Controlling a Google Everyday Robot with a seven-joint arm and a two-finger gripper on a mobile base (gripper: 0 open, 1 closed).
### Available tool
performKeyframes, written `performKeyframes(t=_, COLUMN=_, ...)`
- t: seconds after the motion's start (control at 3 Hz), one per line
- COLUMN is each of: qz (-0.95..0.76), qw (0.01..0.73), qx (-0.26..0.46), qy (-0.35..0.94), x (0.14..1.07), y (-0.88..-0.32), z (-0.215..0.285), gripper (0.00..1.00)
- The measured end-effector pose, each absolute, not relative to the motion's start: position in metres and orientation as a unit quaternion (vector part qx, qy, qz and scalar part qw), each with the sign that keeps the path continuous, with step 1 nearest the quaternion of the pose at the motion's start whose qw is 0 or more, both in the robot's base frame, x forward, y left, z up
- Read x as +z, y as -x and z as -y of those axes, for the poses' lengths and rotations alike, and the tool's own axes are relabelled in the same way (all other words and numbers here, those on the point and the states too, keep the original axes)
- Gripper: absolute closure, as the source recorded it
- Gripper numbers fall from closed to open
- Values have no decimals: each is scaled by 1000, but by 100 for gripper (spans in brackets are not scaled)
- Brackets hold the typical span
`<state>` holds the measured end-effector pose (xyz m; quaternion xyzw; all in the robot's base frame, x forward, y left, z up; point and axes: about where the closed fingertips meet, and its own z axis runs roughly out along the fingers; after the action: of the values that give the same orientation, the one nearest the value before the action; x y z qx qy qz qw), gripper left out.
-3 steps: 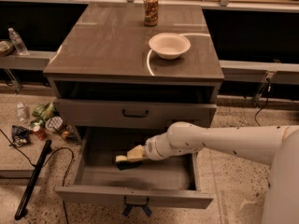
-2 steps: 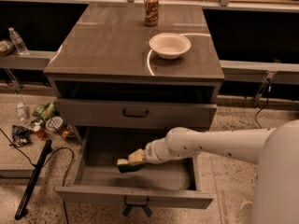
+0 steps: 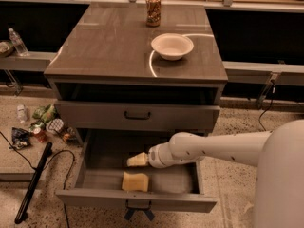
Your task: Place sponge into middle drawer
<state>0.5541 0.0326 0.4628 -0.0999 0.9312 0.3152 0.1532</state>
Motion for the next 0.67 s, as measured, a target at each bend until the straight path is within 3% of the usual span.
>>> performKeyframes(t=0.33, qz=-931, qw=153, qx=317, qy=98, x=486, y=-549, z=-15, gripper=14)
performKeyframes(t=0.67, qz=-933, qw=178, qx=305, qy=73, x=525, y=-536, z=21, gripper=36)
